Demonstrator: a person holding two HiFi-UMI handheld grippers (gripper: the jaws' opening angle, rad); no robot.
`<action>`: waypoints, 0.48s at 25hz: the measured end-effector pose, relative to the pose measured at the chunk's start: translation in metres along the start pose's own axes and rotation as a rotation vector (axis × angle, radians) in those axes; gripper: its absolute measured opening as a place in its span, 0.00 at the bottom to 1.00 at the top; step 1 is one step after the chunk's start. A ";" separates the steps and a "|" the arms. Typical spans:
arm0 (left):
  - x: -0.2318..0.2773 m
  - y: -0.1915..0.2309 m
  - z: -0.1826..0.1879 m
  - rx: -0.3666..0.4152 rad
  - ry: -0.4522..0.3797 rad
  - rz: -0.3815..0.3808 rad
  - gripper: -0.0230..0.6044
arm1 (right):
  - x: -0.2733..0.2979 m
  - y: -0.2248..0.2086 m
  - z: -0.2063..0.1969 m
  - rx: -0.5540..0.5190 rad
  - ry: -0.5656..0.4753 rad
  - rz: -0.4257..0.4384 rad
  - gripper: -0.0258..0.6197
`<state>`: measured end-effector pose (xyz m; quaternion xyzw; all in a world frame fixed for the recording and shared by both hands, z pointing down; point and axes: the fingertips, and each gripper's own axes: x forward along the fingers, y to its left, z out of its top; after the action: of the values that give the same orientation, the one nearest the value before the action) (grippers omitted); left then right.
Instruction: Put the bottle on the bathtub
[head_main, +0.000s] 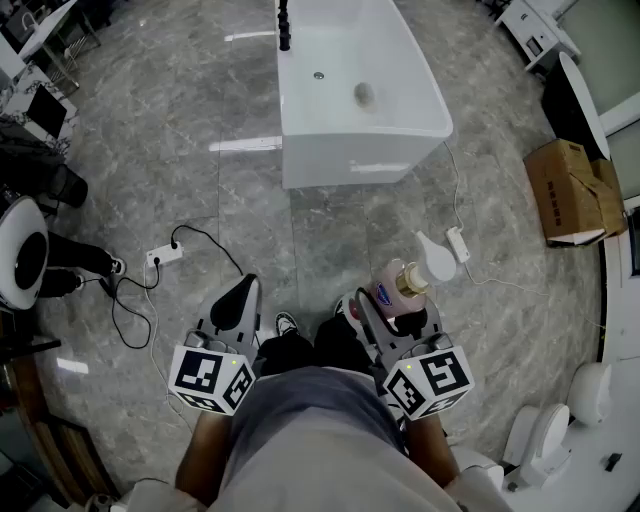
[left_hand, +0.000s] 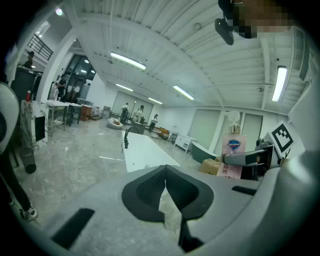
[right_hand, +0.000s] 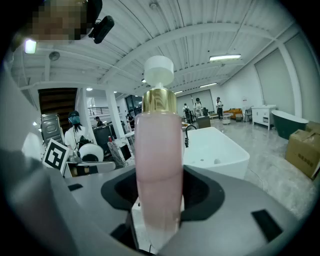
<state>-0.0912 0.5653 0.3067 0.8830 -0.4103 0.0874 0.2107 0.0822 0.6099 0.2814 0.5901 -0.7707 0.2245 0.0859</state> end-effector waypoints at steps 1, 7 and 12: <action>0.000 0.000 0.001 0.006 0.000 -0.014 0.05 | 0.001 0.002 0.000 0.003 -0.003 0.002 0.37; -0.006 0.010 0.003 0.025 0.001 -0.051 0.05 | 0.005 0.012 0.006 0.011 -0.019 0.010 0.37; -0.010 0.005 0.007 0.021 -0.024 -0.068 0.05 | 0.002 0.013 0.010 0.028 -0.030 0.017 0.37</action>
<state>-0.1017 0.5663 0.2983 0.8995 -0.3817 0.0739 0.1995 0.0702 0.6067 0.2702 0.5880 -0.7737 0.2271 0.0639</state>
